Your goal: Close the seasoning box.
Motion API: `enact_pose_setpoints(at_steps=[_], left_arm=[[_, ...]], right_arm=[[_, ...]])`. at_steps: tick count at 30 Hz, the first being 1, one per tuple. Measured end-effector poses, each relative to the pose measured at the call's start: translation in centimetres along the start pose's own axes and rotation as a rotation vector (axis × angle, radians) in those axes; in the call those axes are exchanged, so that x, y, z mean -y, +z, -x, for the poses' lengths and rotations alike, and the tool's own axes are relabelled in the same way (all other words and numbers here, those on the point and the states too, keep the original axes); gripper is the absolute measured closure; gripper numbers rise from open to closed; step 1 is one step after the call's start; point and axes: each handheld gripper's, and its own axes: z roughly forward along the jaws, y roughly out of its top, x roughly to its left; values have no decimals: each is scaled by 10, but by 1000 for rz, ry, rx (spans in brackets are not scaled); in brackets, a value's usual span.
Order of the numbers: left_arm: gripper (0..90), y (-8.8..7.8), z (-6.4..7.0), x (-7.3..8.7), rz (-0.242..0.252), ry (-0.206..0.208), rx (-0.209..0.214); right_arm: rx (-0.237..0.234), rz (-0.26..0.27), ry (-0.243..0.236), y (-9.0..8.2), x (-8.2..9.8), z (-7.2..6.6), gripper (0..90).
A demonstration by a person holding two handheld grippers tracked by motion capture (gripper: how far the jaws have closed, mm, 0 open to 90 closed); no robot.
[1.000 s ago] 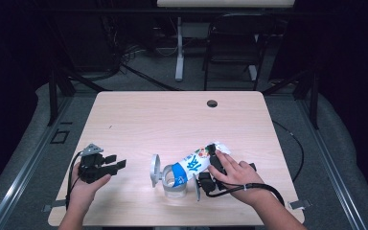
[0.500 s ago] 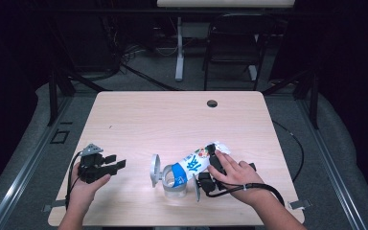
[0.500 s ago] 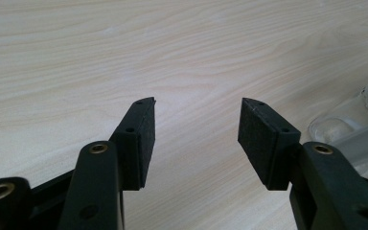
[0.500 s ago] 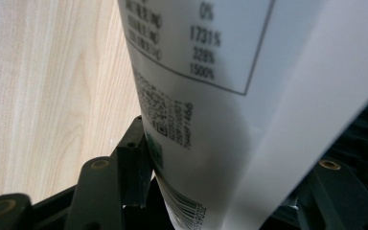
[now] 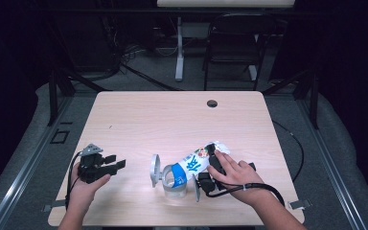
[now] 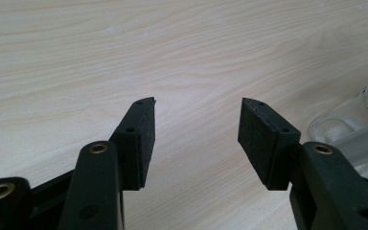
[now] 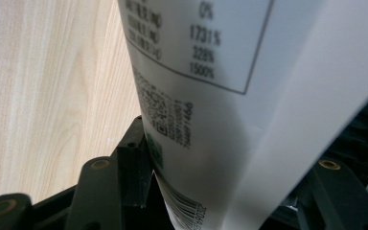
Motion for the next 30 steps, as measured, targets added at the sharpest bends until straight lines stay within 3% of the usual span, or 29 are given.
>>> enact_pose_setpoints(at_steps=[30], left_arm=[[478,2,-2,2,-7,-8,1]], right_arm=[[1,8,-4,0,0,0,459]])
